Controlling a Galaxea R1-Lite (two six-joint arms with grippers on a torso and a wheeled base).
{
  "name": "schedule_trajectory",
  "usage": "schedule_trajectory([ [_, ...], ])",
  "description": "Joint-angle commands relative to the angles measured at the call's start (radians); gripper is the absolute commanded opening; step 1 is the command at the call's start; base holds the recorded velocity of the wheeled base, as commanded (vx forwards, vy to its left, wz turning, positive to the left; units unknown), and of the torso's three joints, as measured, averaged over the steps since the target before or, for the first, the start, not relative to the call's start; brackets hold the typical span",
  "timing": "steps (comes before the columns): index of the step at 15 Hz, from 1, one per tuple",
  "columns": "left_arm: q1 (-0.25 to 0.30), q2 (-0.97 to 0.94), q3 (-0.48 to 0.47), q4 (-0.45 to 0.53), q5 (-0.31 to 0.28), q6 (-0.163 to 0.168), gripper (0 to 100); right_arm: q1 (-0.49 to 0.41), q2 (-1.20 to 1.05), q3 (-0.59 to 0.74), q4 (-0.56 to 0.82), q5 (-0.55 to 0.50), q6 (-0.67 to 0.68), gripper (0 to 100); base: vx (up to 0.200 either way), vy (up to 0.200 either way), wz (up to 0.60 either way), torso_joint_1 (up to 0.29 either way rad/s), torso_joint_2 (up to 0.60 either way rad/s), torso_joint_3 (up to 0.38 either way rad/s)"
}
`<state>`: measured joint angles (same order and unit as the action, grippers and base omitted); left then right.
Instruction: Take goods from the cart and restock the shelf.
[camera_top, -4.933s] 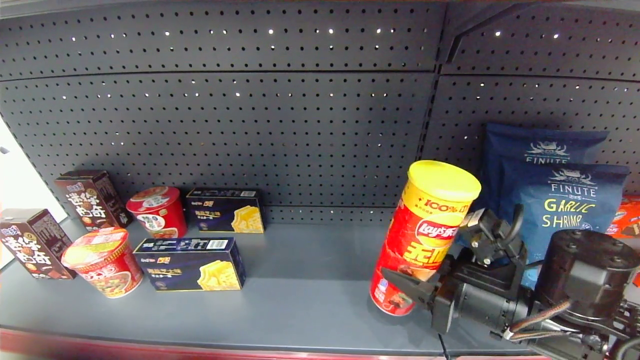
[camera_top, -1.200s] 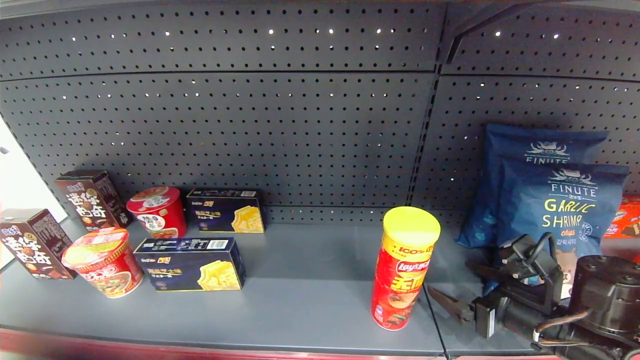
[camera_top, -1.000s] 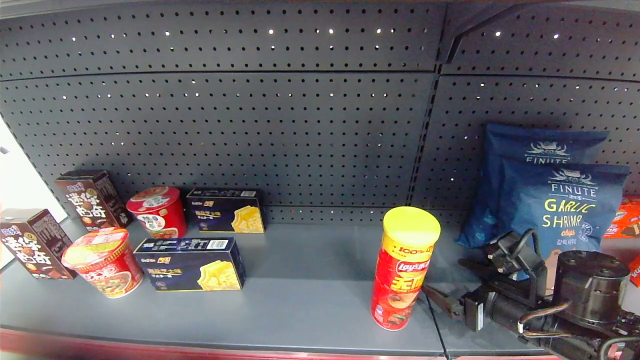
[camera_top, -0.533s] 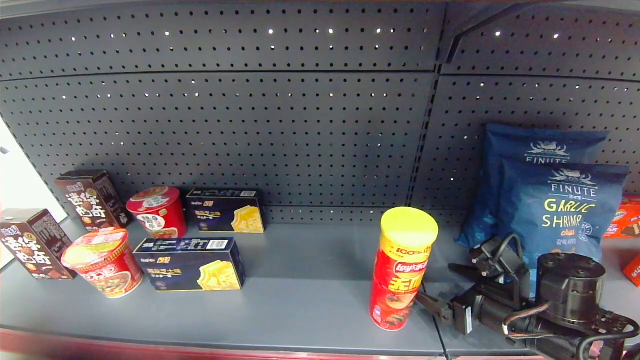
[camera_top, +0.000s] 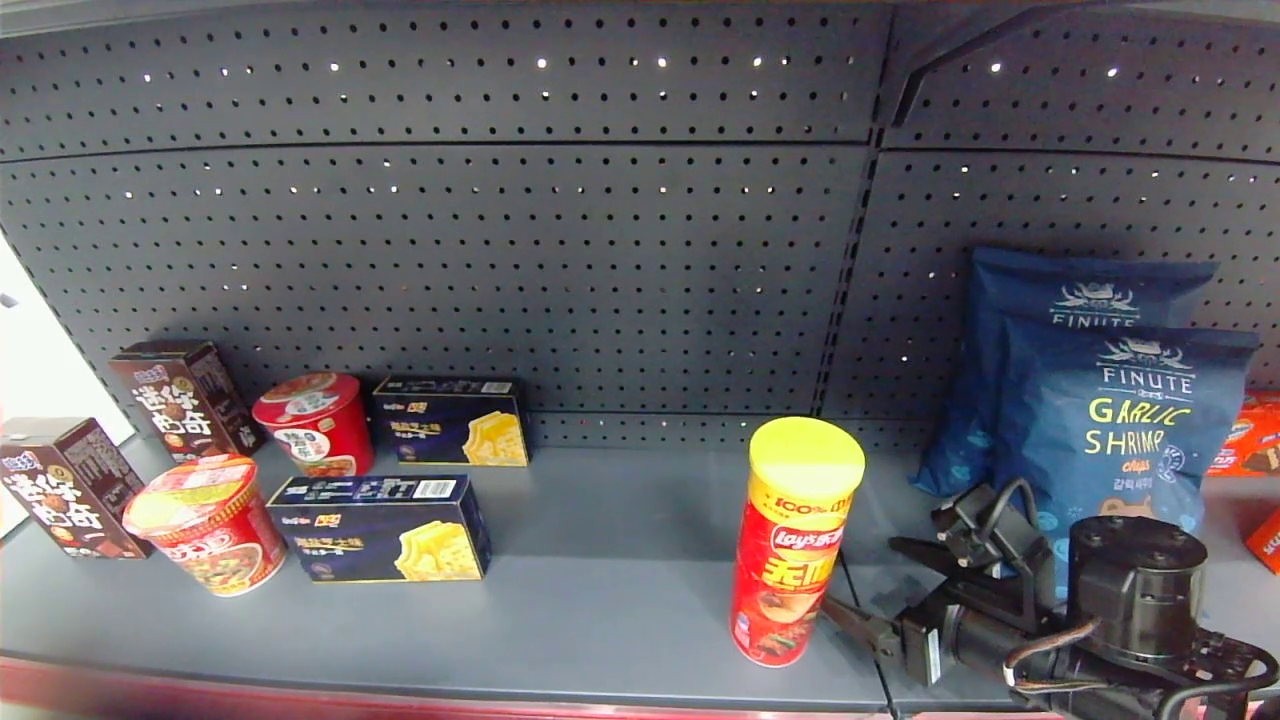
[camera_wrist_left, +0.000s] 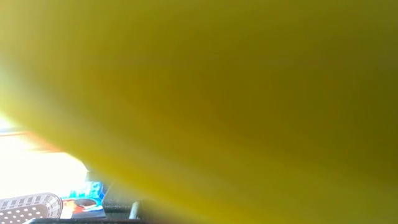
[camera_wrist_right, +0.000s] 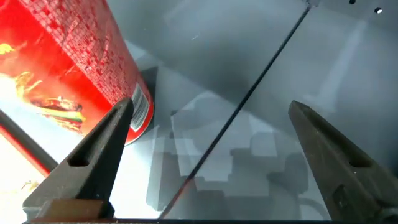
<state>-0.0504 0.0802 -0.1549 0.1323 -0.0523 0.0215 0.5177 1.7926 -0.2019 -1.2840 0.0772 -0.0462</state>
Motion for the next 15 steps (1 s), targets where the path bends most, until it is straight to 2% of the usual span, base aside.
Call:
schedule_trajectory([
  [1, 0.0, 0.0, 0.005, -0.003, 0.0, 0.0, 0, 0.025, -0.036, 0.03, -0.005, -0.002, 0.0, 100, 0.0, 0.0, 0.0, 0.0, 0.0, 0.0],
  [3, 0.0, 0.0, -0.025, -0.005, -0.001, 0.006, 0, 0.041, -0.137, 0.104, -0.014, -0.016, 0.009, 100, 0.0, 0.0, 0.0, 0.0, 0.0, 0.0],
  [4, -0.005, 0.0, -0.071, 0.004, -0.004, 0.011, 0, 0.027, -0.228, 0.136, -0.02, -0.036, 0.011, 100, 0.0, 0.0, 0.0, 0.0, 0.0, 0.0],
  [6, -0.012, 0.085, -0.166, 0.006, -0.073, 0.064, 0, -0.025, -0.401, 0.196, 0.011, -0.053, 0.0, 100, 0.0, 0.0, 0.0, 0.0, 0.0, 0.0],
  [7, -0.011, 0.162, -0.233, 0.006, -0.112, 0.075, 0, -0.024, -0.49, 0.202, 0.052, -0.056, -0.011, 100, 0.0, 0.0, 0.0, 0.0, 0.0, 0.0],
  [9, -0.014, 0.332, -0.348, 0.0, -0.17, 0.078, 0, -0.022, -0.664, 0.196, 0.219, -0.056, -0.055, 100, 0.0, 0.0, 0.0, 0.0, 0.0, 0.0],
  [11, -0.016, 0.474, -0.419, -0.022, -0.294, 0.078, 0, -0.033, -0.848, 0.194, 0.394, -0.06, -0.08, 100, 0.0, 0.0, 0.0, 0.0, 0.0, 0.0],
  [13, -0.017, 0.569, -0.454, -0.043, -0.385, 0.092, 0, -0.036, -1.009, 0.18, 0.571, -0.094, -0.083, 100, 0.0, 0.0, 0.0, 0.0, 0.0, 0.0],
  [14, -0.032, 0.615, -0.46, -0.048, -0.462, 0.097, 0, -0.028, -1.09, 0.18, 0.666, -0.114, -0.083, 100, 0.0, 0.0, 0.0, 0.0, 0.0, 0.0],
  [15, -0.049, 0.639, -0.462, -0.053, -0.504, 0.095, 0, -0.03, -1.139, 0.182, 0.72, -0.122, -0.084, 100, 0.0, 0.0, 0.0, 0.0, 0.0, 0.0],
])
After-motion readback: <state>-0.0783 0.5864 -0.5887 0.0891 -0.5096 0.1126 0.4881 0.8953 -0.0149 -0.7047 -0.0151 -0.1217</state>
